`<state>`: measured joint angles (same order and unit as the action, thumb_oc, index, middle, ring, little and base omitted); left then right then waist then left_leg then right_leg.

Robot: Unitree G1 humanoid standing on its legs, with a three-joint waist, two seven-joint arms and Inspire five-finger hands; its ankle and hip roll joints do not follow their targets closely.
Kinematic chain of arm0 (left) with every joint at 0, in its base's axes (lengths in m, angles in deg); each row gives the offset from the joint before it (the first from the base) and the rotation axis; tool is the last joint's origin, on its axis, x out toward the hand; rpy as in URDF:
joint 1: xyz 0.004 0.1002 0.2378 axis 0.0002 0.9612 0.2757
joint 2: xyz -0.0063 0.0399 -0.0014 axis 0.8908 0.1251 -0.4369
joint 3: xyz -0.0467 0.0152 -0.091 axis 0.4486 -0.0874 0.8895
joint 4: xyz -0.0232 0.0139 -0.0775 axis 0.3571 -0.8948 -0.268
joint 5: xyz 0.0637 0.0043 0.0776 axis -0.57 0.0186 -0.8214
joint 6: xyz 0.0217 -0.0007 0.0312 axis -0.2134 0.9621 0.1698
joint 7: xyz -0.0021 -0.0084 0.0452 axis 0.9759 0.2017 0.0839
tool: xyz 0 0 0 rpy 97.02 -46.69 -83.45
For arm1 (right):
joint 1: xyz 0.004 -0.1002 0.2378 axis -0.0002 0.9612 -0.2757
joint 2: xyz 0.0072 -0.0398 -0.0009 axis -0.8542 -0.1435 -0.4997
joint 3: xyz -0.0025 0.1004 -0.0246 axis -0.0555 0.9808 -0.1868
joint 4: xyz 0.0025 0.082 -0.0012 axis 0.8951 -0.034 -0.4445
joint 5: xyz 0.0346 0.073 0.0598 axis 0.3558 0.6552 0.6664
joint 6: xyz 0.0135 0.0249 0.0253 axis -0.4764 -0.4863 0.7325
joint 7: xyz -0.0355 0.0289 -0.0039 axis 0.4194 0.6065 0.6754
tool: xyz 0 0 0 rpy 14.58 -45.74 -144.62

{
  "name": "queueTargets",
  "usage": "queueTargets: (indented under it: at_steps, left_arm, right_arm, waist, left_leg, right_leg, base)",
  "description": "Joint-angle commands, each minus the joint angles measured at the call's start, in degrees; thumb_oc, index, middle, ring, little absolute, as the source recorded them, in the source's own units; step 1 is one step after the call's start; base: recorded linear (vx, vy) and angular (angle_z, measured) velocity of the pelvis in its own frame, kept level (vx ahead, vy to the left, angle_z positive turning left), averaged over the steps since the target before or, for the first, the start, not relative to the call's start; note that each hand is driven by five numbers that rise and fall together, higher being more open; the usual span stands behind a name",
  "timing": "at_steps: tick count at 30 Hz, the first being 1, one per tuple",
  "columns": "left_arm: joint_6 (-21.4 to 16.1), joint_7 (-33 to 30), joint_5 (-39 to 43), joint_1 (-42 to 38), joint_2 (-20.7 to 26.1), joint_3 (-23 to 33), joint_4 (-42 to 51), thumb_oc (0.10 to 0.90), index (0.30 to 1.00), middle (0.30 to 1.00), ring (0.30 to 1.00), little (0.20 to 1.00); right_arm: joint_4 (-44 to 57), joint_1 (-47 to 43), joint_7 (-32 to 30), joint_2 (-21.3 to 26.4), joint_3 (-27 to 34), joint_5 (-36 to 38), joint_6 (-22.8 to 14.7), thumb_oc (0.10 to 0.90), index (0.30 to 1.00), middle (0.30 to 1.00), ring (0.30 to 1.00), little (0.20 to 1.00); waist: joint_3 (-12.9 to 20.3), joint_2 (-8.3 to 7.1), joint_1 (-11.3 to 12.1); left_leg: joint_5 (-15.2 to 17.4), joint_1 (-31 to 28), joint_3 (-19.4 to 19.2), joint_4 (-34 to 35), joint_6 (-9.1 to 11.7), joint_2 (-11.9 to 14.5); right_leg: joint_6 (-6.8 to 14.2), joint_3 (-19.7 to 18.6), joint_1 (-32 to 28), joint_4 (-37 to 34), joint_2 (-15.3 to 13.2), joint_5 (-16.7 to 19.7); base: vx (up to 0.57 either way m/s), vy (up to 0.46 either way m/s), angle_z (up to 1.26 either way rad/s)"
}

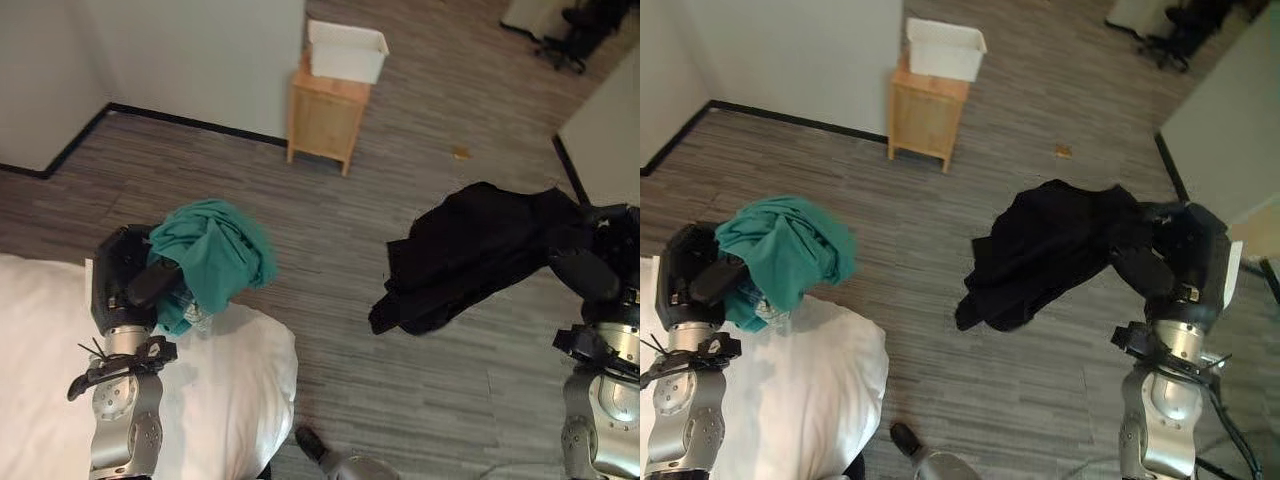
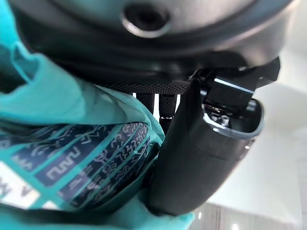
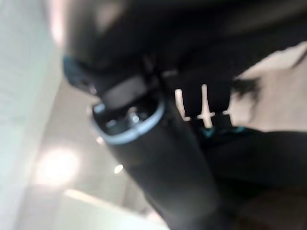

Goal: Pick up bed clothes into laundry basket.

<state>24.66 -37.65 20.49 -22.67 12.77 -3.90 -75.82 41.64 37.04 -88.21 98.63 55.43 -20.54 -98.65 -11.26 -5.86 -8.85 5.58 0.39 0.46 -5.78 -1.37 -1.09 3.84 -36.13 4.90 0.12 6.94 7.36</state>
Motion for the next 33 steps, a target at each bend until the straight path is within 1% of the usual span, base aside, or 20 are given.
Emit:
queueTargets:
  at_steps: [1, 2, 3, 4, 5, 6, 7, 8, 9, 10, 11, 13, 22, 23, 27, 29, 32, 33]
  left_arm:
    - [-7.7, 0.6, -3.0, -0.5, 3.5, 3.8, 7.2, 0.400, 0.300, 0.300, 0.300, 0.300]
    - [-7.6, 0.6, -3.1, -0.5, 3.3, 3.8, 7.3, 0.400, 0.300, 0.300, 0.300, 0.300]
    - [-7.4, 1.1, -3.5, 0.1, 2.9, 3.9, 7.3, 0.400, 0.300, 0.300, 0.300, 0.300]
    - [-7.5, 1.2, -3.5, 0.1, 2.9, 3.9, 7.2, 0.400, 0.300, 0.300, 0.300, 0.300]
    - [-7.4, 1.0, -3.6, 0.2, 2.6, 3.8, 7.3, 0.400, 0.300, 0.300, 0.300, 0.300]
    - [-7.2, 0.8, -4.0, 0.3, 2.4, 3.6, 7.2, 0.400, 0.300, 0.300, 0.300, 0.300]
    - [-7.1, 0.8, -4.0, 0.3, 2.4, 3.6, 7.2, 0.400, 0.300, 0.300, 0.300, 0.300]
    - [-7.0, 0.4, -4.2, 1.1, 1.0, 3.1, 7.0, 0.400, 0.300, 0.300, 0.300, 0.300]
    - [-6.9, 0.2, -4.1, 1.7, 0.7, 3.2, 7.0, 0.400, 0.300, 0.300, 0.300, 0.300]
    - [-6.8, 0.4, -4.1, 2.1, 0.7, 3.5, 7.1, 0.400, 0.300, 0.300, 0.300, 0.300]
    - [-6.8, 0.4, -4.1, 2.1, 0.7, 3.5, 7.1, 0.400, 0.300, 0.300, 0.300, 0.300]
    - [-6.2, 1.1, -3.8, 3.0, 0.2, 3.5, 6.3, 0.400, 0.300, 0.300, 0.300, 0.300]
    - [-6.4, 0.1, -5.0, 2.5, 0.9, 3.9, 7.0, 0.400, 0.300, 0.300, 0.300, 0.300]
    - [-6.0, -4.4, -13.0, -4.9, 7.3, 1.0, 3.5, 0.400, 0.300, 0.300, 0.300, 0.300]
    - [-6.1, -4.2, -12.9, -4.1, 7.8, 1.2, 4.0, 0.400, 0.300, 0.300, 0.300, 0.300]
    - [-6.0, -4.0, -12.1, -4.0, 7.9, 0.9, 4.0, 0.400, 0.300, 0.300, 0.300, 0.300]
    - [-5.3, -2.8, -11.9, -4.8, 9.3, 0.0, 2.9, 0.400, 0.300, 0.300, 0.300, 0.300]
    - [-5.1, -2.8, -12.3, -5.8, 10.0, -0.2, 2.3, 0.400, 0.300, 0.300, 0.300, 0.300]
  right_arm:
    - [3.5, -1.7, 2.5, 1.4, 1.9, 2.8, -4.5, 0.400, 0.300, 0.300, 0.300, 0.300]
    - [3.3, -1.5, 2.9, 1.2, 1.8, 3.1, -4.4, 0.400, 0.300, 0.300, 0.300, 0.300]
    - [2.0, -0.9, 3.2, 0.8, 2.5, 3.9, -4.3, 0.400, 0.300, 0.300, 0.300, 0.300]
    - [2.0, -0.9, 3.2, 0.8, 2.5, 3.9, -4.3, 0.400, 0.300, 0.300, 0.300, 0.300]
    - [1.6, -0.7, 2.8, 0.9, 2.5, 3.8, -4.2, 0.400, 0.300, 0.300, 0.300, 0.300]
    - [1.5, -0.6, 2.9, 0.9, 2.0, 4.1, -4.3, 0.400, 0.300, 0.300, 0.300, 0.300]
    - [1.5, -0.6, 2.9, 0.9, 2.0, 4.1, -4.3, 0.400, 0.300, 0.300, 0.300, 0.300]
    - [0.8, -0.5, 2.9, 0.5, 1.2, 4.9, -4.2, 0.400, 0.300, 0.300, 0.300, 0.300]
    - [0.5, -0.9, 2.7, 0.9, 1.0, 5.0, -4.3, 0.400, 0.300, 0.300, 0.300, 0.300]
    - [0.4, -1.2, 2.7, 1.1, 0.9, 5.0, -4.2, 0.400, 0.300, 0.300, 0.300, 0.300]
    - [0.3, -1.2, 2.7, 1.1, 0.9, 5.0, -4.2, 0.400, 0.300, 0.300, 0.300, 0.300]
    - [0.4, -1.1, 2.9, 1.4, 1.3, 4.5, -3.5, 0.400, 0.300, 0.300, 0.300, 0.300]
    - [0.5, -1.9, 2.6, 1.8, 0.6, 4.0, -3.3, 0.400, 0.300, 0.300, 0.300, 0.300]
    - [-2.9, -2.3, 5.4, 3.4, -1.8, 11.2, -2.5, 0.400, 0.300, 0.300, 0.300, 0.300]
    - [-2.6, -3.4, 5.6, 2.6, -2.7, 10.7, -2.4, 0.400, 0.300, 0.300, 0.300, 0.300]
    - [-2.2, -4.2, 5.6, 2.3, -3.7, 10.0, -2.2, 0.400, 0.300, 0.300, 0.300, 0.300]
    - [-1.3, -2.8, 6.1, 1.5, -3.1, 8.5, -1.5, 0.400, 0.300, 0.300, 0.300, 0.300]
    - [-0.9, -1.6, 6.2, 0.9, -2.0, 7.9, -1.3, 0.400, 0.300, 0.300, 0.300, 0.300]
  waist:
    - [3.7, 4.79, 1.0]
    - [3.7, 4.75, 0.9]
    - [5.1, 4.69, 1.1]
    - [5.2, 4.73, 1.1]
    - [5.8, 4.63, 1.5]
    - [6.4, 4.67, 2.0]
    - [6.4, 4.68, 2.0]
    - [7.5, 4.35, 2.3]
    - [7.8, 4.55, 3.0]
    - [7.7, 4.55, 3.5]
    - [7.7, 4.56, 3.5]
    - [8.4, 5.14, 3.5]
    - [9.2, 5.76, 4.6]
    - [5.6, 4.04, 7.5]
    - [5.5, 3.84, 8.0]
    - [5.4, 3.57, 8.1]
    - [4.9, 3.53, 7.1]
    - [4.6, 3.74, 5.9]
  left_leg:
    - [0.0, -2.1, -2.3, 5.0, 1.0, 2.4]
    - [-0.6, -1.7, -1.9, 5.2, 1.2, 2.3]
    - [-1.3, -1.5, -0.8, 7.0, 0.6, 0.9]
    - [-1.4, -1.6, -0.8, 7.1, 0.6, 0.9]
    - [-1.6, -1.6, -1.1, 7.7, 0.5, 0.4]
    - [-1.6, -1.5, -1.0, 7.9, 0.4, -0.1]
    - [-1.6, -1.5, -1.0, 7.9, 0.4, -0.1]
    - [-1.7, -2.1, -1.8, 9.2, 0.5, -0.4]
    - [-1.4, -2.9, -2.4, 9.9, 0.4, -0.2]
    - [-2.0, -3.0, -2.8, 10.3, 0.5, -0.1]
    - [-2.1, -3.0, -2.8, 10.4, 0.5, -0.2]
    - [-1.9, -3.7, -2.5, 10.7, 0.5, -0.5]
    - [-1.3, -5.4, -1.2, 10.8, 0.5, -0.6]
    - [-4.5, 3.8, 2.8, 10.1, 4.9, 5.1]
    - [-4.3, 4.2, 2.3, 9.9, 4.4, 4.3]
    - [-3.8, 4.2, 1.5, 9.7, 3.7, 3.8]
    - [-3.4, 4.5, -0.1, 10.0, 2.8, 3.1]
    - [-2.8, 4.5, -0.7, 10.3, 2.4, 3.0]
  right_leg:
    - [7.1, 10.2, 5.0, 14.1, -1.2, -10.8]
    - [6.7, 10.4, 4.9, 14.7, -1.0, -10.9]
    - [5.4, 11.4, 3.0, 12.8, -1.9, -11.1]
    - [5.4, 11.4, 2.9, 12.3, -2.0, -11.0]
    - [5.0, 12.0, 2.4, 10.0, -2.7, -10.2]
    - [4.6, 11.9, 1.8, 8.1, -3.2, -10.2]
    - [4.6, 11.9, 1.7, 8.0, -3.2, -10.1]
    - [5.1, 10.8, 0.1, 3.8, -3.0, -8.7]
    - [5.2, 12.0, -0.8, 2.2, -3.5, -8.7]
    - [5.1, 12.2, -0.9, 1.6, -3.7, -7.9]
    - [5.1, 12.2, -1.0, 1.6, -3.7, -7.9]
    - [4.5, 12.1, -1.8, 1.4, -3.6, -8.6]
    - [3.8, 13.5, -4.1, 0.5, -3.9, -9.5]
    - [2.0, 25.6, -3.8, -2.3, -8.9, -12.0]
    - [2.9, 25.5, -3.5, -3.2, -9.6, -11.2]
    - [3.6, 24.7, -3.2, -3.9, -10.2, -9.9]
    - [4.9, 23.5, -1.4, -4.1, -10.9, -8.3]
    - [5.4, 23.1, -0.6, -3.8, -11.0, -7.9]
  base:
    - [-0.21, 0.157, -0.59]
    - [-0.24, 0.196, -0.50]
    - [-0.12, 0.122, -0.42]
    - [-0.05, 0.134, -0.19]
    - [0.03, 0.065, -0.04]
    - [0.02, 0.062, -0.04]
    - [0.05, 0.037, -0.04]
    - [0.07, 0.032, -0.01]
    - [0.05, 0.028, 0.00]
    - [0.01, 0.023, -0.06]
    - [0.00, 0.035, -0.11]
    - [0.04, 0.053, 0.00]
    - [0.02, 0.010, 0.05]
    - [-0.05, 0.128, 0.15]
    - [-0.04, 0.132, 0.39]
    - [-0.05, 0.182, 0.01]
    - [-0.08, 0.194, -0.14]
    - [-0.22, 0.220, -0.16]
